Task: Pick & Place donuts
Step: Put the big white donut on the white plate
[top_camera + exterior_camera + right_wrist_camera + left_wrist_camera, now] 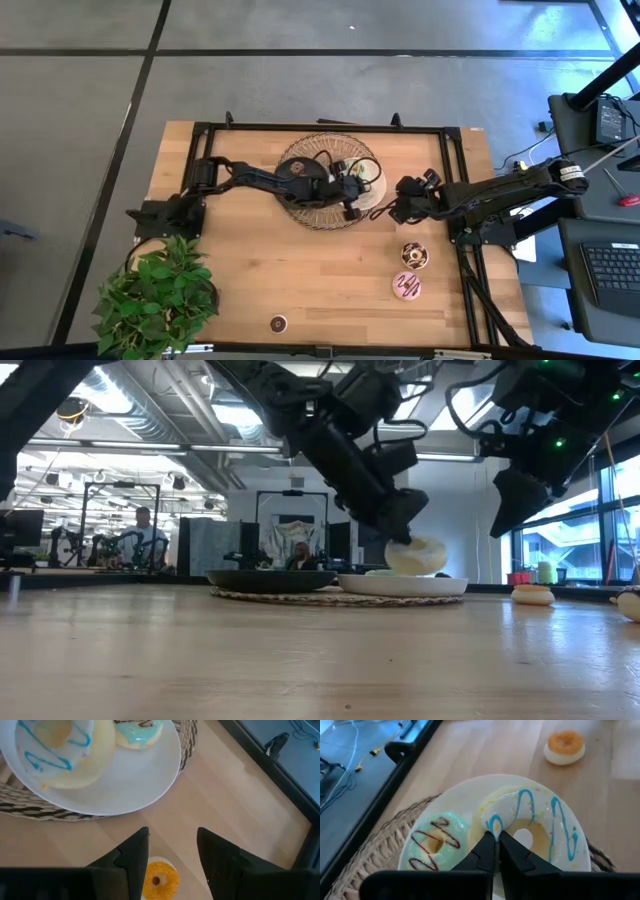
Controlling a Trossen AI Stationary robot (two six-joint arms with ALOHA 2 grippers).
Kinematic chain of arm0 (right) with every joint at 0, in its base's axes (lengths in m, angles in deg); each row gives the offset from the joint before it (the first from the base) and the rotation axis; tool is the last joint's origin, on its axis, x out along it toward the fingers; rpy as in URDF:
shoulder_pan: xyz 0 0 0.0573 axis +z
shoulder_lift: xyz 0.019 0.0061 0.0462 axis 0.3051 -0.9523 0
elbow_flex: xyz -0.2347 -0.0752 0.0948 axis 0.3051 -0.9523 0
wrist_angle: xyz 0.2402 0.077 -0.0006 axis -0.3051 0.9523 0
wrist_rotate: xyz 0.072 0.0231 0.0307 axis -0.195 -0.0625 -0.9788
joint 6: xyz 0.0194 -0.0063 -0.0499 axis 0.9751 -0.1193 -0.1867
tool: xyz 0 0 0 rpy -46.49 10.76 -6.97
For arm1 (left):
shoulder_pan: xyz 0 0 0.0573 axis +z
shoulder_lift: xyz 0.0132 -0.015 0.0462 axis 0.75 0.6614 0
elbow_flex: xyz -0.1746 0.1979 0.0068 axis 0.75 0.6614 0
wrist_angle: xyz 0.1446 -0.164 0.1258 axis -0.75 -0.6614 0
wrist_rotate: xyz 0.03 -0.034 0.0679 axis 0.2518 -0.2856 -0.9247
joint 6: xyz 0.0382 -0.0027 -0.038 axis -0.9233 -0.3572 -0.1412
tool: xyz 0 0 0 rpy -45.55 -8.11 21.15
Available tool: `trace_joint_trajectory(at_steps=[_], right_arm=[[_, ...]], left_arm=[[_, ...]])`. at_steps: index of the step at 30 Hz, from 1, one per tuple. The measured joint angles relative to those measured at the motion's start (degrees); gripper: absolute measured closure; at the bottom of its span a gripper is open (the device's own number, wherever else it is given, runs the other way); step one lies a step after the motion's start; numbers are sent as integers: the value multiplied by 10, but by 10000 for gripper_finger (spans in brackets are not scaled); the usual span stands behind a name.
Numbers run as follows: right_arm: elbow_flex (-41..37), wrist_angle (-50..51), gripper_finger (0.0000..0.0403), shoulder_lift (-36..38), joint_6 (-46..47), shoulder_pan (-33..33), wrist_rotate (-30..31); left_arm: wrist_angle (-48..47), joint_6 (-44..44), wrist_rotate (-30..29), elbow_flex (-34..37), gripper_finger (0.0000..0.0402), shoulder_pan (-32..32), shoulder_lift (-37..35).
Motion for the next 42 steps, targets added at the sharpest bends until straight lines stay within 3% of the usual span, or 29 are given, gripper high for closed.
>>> trace_joint_trajectory(at_steps=[18,42], right_arm=[[0,-7,233,3,0,0,0],[0,-7,233,3,-1,0,-4]], left_arm=[[-34,31,9,-2,391,3,1],[-30,30,-8,-2,326,3,16]])
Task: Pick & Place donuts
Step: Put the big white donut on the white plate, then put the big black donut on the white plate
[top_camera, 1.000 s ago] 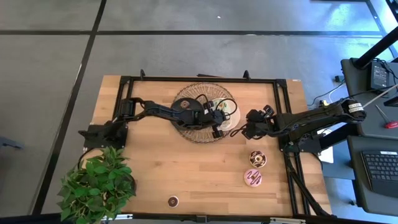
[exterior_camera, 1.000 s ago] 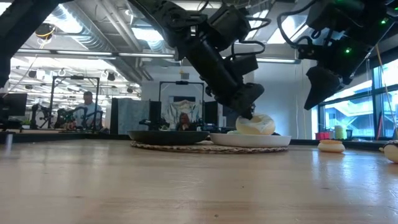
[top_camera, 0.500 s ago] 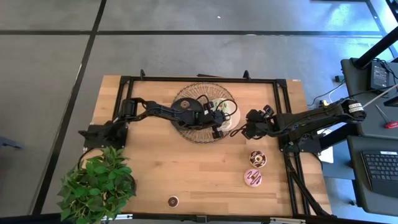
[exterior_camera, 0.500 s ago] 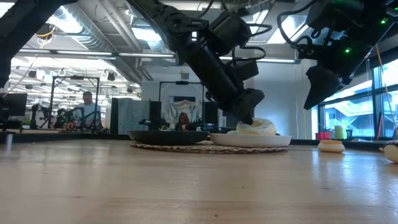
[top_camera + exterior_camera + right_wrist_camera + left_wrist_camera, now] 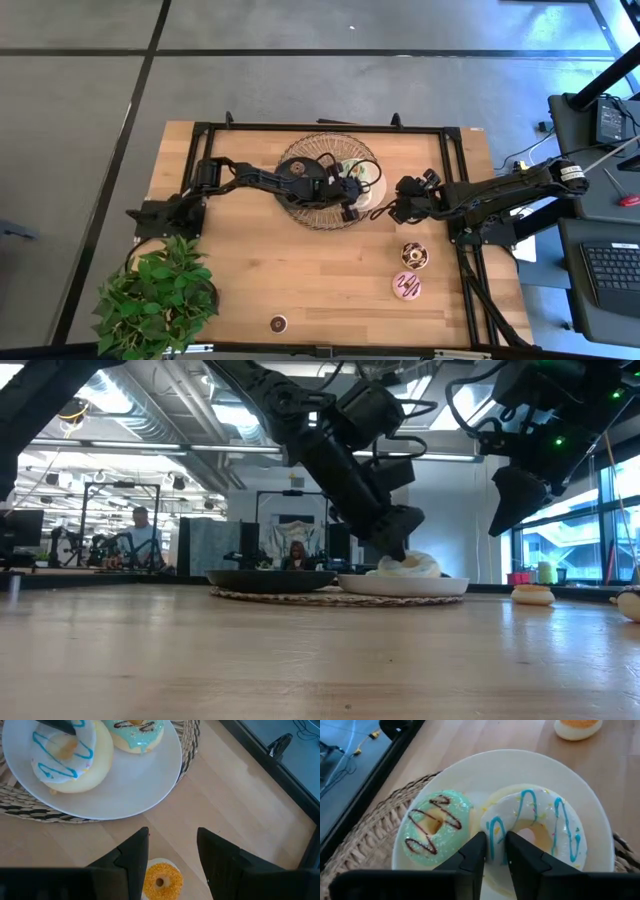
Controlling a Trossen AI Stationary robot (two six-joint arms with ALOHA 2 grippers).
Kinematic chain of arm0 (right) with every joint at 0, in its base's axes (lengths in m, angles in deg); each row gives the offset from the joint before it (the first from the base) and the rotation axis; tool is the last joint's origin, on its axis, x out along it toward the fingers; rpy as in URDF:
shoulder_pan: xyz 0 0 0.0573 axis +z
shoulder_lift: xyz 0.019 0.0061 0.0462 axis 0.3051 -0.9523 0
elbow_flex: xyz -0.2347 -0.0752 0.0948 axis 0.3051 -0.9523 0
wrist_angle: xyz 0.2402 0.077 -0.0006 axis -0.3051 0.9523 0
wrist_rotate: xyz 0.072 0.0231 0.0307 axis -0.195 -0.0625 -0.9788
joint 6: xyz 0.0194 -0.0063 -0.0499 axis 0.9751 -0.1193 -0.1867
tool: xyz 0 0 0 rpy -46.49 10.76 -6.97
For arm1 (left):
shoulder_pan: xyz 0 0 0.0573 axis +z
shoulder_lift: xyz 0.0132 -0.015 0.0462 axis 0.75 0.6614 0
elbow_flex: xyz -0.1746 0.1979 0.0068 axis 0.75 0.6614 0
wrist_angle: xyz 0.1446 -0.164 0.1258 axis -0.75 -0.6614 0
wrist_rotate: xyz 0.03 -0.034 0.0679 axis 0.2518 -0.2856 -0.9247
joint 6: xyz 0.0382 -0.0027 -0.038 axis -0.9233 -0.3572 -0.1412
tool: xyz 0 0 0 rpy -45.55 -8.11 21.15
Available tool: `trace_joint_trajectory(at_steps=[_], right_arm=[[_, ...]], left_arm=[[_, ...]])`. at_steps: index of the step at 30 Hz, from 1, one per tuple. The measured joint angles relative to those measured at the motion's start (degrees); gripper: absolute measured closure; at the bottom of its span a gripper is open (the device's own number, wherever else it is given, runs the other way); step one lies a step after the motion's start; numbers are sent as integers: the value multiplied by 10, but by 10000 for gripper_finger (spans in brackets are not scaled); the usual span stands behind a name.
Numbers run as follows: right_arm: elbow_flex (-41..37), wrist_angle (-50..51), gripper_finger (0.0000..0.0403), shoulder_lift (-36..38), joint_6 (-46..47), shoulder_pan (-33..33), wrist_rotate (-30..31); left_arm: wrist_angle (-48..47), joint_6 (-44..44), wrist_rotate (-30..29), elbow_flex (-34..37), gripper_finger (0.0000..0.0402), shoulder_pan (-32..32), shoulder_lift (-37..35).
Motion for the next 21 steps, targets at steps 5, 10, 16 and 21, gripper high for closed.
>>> trace_joint_trajectory(at_steps=[5,10,16,21], right_arm=[[0,0,233,0,0,0,0],[0,0,233,0,0,0,0],[0,0,233,0,1,0,0],[0,-6,233,0,1,0,-9]], left_arm=[[0,0,-6,0,295,0,0],[0,0,-5,0,262,0,-1],[-1,-25,-5,0,232,0,-2],[-44,-27,-5,1,223,-1,-43]])
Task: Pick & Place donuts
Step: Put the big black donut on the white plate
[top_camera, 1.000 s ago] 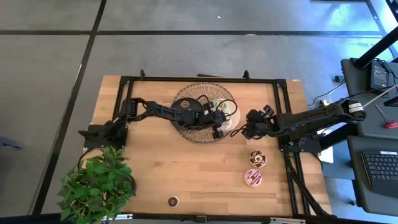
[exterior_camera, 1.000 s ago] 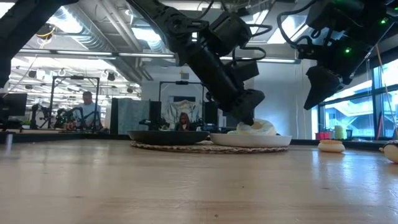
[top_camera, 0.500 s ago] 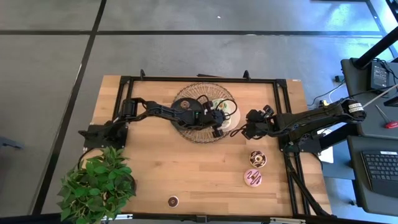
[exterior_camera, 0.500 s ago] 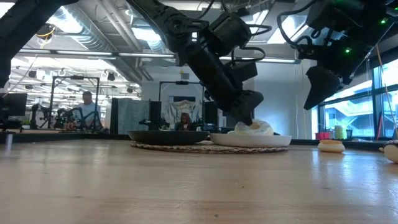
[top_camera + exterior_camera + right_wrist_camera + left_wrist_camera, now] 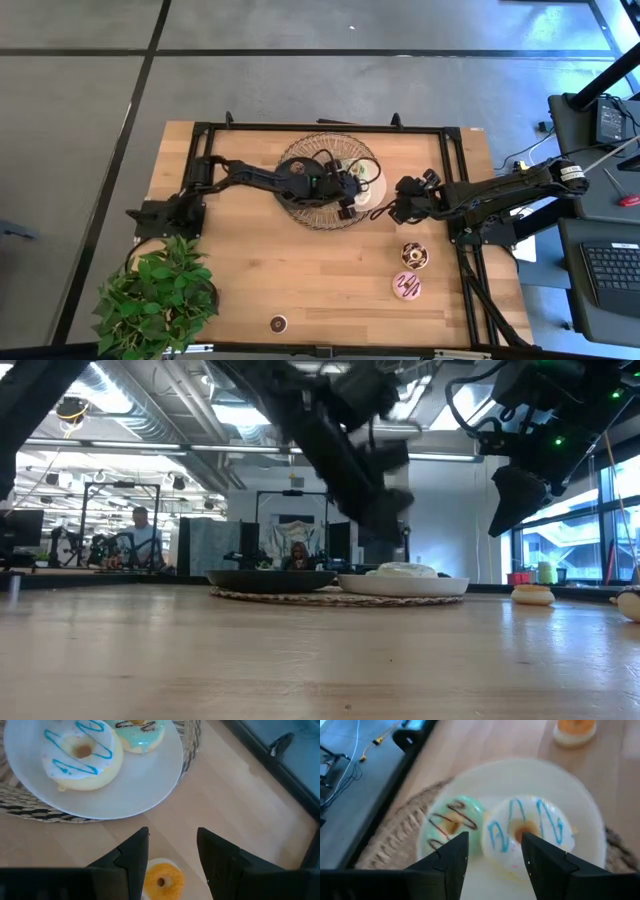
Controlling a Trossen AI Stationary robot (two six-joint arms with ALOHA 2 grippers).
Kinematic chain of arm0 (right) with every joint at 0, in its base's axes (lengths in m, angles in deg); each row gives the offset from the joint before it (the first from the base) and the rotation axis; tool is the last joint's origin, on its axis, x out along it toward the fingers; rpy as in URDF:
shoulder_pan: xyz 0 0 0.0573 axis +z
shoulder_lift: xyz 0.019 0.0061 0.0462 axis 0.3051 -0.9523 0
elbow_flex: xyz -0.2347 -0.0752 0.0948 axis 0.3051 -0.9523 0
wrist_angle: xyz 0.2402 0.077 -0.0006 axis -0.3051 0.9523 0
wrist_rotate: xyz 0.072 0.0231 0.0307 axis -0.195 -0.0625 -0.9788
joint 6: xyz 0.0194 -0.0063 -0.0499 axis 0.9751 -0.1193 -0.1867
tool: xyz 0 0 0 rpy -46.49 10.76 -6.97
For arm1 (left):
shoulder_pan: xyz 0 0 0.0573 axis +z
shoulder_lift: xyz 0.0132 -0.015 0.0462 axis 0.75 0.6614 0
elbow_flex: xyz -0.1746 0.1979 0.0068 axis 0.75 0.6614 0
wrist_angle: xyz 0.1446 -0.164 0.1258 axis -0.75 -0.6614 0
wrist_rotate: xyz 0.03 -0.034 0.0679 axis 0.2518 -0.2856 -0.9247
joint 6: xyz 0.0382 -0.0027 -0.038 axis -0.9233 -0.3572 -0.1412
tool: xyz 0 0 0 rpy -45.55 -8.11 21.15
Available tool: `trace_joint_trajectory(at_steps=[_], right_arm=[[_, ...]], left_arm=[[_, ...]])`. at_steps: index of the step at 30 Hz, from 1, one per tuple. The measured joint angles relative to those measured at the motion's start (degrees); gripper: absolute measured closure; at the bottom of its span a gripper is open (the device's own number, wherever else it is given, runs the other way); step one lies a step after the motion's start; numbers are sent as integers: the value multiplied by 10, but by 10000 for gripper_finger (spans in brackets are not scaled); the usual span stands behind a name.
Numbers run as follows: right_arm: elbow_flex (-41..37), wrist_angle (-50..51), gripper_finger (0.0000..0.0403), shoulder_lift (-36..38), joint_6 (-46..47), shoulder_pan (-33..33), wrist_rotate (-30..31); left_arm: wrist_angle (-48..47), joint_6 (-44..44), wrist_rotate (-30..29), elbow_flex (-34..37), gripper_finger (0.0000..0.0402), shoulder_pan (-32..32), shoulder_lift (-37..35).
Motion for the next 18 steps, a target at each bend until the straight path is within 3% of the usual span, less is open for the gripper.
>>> trace_joint_trajectory(at_steps=[5,9,14,18], right_arm=[[0,-42,233,0,-45,1,-118],[0,-43,233,0,-77,22,-203],[5,-30,233,0,-50,69,-227],[37,35,233,0,45,110,-229]], left_arm=[[-71,20,27,5,222,2,-78],[-7,4,114,77,223,2,-144],[125,40,145,238,222,4,-237],[207,77,153,345,224,3,-313]])
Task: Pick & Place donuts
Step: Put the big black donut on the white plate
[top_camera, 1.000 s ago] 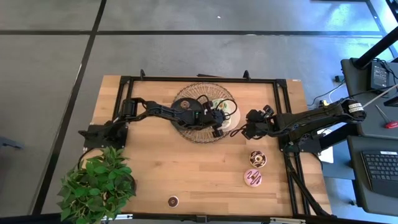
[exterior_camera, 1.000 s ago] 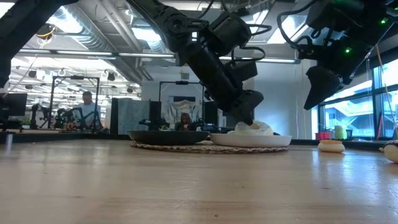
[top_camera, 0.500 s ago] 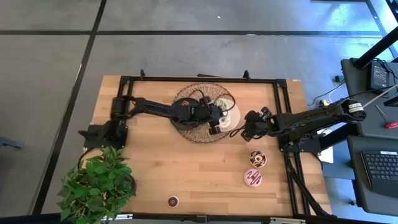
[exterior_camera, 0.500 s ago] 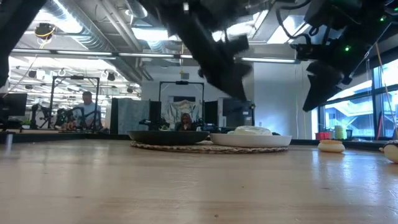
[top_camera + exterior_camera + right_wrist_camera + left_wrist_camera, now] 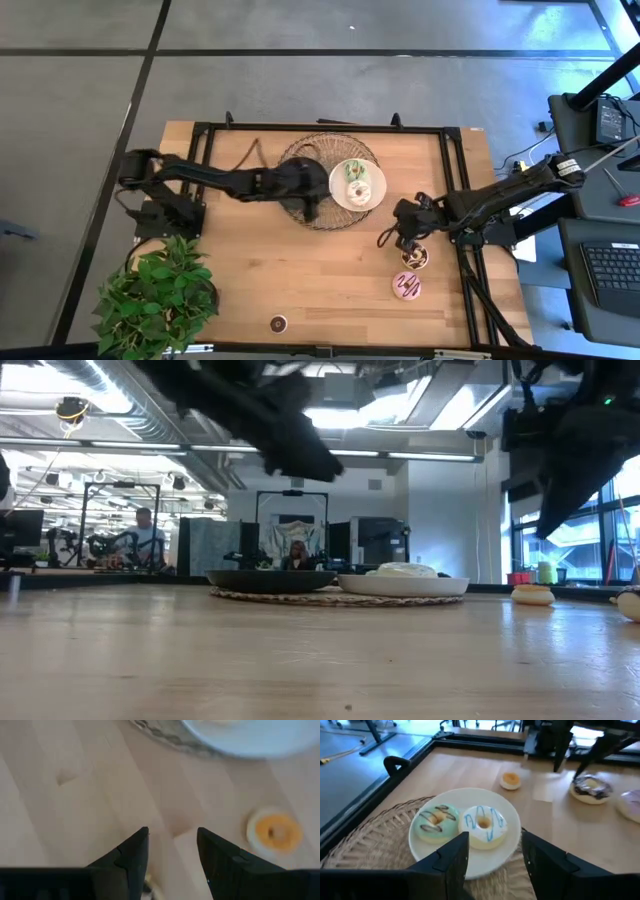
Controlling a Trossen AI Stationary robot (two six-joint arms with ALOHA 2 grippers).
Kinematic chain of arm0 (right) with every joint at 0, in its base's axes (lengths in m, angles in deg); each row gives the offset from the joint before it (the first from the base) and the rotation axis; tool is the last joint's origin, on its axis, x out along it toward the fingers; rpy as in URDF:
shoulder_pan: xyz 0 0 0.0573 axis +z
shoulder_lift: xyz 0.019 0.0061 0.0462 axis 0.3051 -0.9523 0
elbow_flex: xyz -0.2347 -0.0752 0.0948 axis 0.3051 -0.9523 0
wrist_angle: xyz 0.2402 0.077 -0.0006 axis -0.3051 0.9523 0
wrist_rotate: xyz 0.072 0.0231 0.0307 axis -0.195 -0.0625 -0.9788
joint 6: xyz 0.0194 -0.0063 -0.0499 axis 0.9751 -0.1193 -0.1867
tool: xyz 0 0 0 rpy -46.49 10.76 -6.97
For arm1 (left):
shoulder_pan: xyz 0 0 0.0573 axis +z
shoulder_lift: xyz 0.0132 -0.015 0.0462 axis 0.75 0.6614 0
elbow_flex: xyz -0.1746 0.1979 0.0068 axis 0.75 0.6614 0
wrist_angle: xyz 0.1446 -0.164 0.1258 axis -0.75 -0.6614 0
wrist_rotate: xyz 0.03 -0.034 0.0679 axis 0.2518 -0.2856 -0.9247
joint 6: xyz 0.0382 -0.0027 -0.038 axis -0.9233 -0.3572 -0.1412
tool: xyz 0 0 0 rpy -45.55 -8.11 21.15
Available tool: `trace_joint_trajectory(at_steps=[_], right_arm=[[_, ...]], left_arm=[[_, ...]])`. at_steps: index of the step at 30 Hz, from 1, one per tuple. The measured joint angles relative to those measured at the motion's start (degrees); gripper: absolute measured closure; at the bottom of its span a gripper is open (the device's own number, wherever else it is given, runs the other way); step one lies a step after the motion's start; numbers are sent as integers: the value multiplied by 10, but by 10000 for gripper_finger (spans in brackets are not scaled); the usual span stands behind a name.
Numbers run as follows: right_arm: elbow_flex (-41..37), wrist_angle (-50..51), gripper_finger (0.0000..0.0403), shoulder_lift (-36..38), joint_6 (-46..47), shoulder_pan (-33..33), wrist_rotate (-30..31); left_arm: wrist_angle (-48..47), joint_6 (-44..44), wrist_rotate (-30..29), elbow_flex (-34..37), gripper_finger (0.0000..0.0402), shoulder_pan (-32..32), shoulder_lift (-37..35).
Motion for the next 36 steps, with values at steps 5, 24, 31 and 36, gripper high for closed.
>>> trace_joint_trajectory(at_steps=[5,24,31,36], right_arm=[[25,71,233,0,164,50,-9],[24,115,233,-63,388,163,-62],[24,113,233,-116,391,165,-72],[24,113,233,-149,405,165,-85]], left_arm=[[21,38,-2,67,226,-3,-75],[0,12,-1,88,225,-53,-98],[1,-11,-1,87,222,-54,-98],[1,-11,-1,87,225,-54,-98]])
